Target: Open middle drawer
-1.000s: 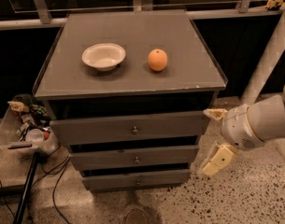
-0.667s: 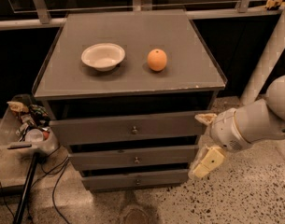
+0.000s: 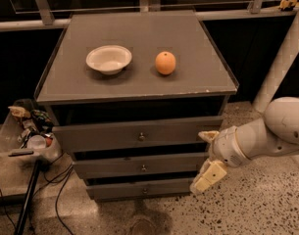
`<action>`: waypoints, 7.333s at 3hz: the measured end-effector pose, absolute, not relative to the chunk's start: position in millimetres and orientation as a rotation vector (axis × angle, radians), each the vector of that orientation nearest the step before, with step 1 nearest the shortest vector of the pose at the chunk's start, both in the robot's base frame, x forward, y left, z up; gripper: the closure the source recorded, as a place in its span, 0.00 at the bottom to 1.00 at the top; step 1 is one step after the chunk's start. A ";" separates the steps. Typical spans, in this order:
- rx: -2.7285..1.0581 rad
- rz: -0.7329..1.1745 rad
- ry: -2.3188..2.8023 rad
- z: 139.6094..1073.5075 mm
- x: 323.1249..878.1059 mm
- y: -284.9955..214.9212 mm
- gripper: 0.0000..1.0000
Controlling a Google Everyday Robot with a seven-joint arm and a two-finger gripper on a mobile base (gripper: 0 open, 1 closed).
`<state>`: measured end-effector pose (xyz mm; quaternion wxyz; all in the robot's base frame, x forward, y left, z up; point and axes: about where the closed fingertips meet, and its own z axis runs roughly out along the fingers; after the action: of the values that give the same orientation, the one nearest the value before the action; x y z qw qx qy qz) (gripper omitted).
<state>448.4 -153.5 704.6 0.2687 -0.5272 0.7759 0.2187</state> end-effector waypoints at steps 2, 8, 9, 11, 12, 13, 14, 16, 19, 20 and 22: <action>-1.441 0.575 2.061 645.5 451.5 -144.5 0.00; -1.420 0.506 1.844 544.3 487.3 -108.1 0.00; -1.401 0.508 1.868 517.1 506.1 -108.3 0.00; -1.367 0.497 1.883 483.5 525.4 -113.3 0.00; -1.360 0.490 1.887 469.8 534.5 -114.5 0.00; -1.367 0.491 1.886 457.4 544.5 -112.6 0.00; -1.373 0.496 1.880 446.0 552.9 -109.6 0.00; -1.401 0.481 1.786 434.8 579.3 -103.9 0.00; -1.487 0.457 1.778 418.2 585.2 -109.7 0.02; -1.487 0.457 1.778 418.2 585.2 -109.6 0.21; -1.487 0.457 1.778 418.2 585.2 -109.6 0.67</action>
Offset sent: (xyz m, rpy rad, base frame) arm 0.0040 0.0169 -0.0963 -0.0127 -0.1112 0.0585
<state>585.2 -109.6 418.2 0.3798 -0.5824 0.6961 0.1789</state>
